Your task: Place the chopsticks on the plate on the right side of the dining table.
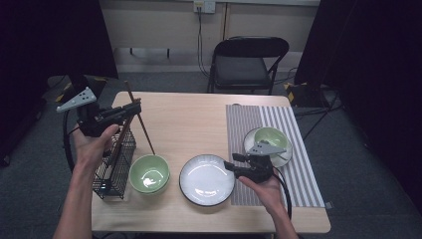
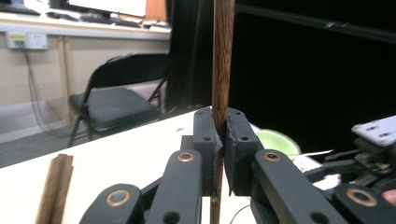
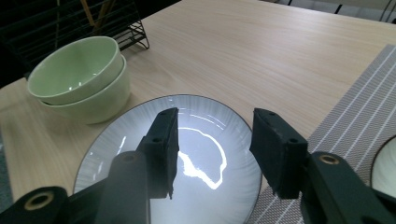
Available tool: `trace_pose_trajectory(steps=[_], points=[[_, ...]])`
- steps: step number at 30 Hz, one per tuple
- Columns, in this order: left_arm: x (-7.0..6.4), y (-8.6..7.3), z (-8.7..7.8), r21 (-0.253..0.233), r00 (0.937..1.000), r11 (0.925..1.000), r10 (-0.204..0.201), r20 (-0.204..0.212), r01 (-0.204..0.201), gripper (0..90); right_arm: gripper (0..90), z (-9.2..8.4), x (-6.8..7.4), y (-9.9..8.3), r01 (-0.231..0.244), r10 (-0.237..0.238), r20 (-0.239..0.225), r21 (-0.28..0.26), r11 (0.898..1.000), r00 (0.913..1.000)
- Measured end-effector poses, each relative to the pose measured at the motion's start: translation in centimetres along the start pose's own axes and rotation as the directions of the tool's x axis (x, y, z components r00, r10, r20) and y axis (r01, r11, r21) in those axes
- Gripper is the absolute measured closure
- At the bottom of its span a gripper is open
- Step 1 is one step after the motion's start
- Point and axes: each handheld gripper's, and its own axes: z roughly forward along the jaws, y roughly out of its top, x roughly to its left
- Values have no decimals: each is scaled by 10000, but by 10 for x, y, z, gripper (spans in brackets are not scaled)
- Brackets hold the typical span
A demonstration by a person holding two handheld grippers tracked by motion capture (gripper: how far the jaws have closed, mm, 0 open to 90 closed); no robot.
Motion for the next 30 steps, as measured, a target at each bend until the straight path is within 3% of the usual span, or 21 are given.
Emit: trace_pose_trajectory(steps=[2,4,11,30], points=[[-2,0,1,149,9999,9999,83,-96,-81,846,523,0,0,0,-22,22,-93,11,10000,10000],[-2,-3,3,125,10000,9999,-80,-23,80,846,525,1,1,1,-17,17,-185,-1,10000,9998],[-6,-12,8,163,9988,9996,-226,437,219,845,527,0,6,6,132,-134,-256,-91,9999,9996],[-31,-31,33,429,9925,9983,-448,1138,401,846,550,13,24,19,537,-549,-688,-194,9984,9961]])
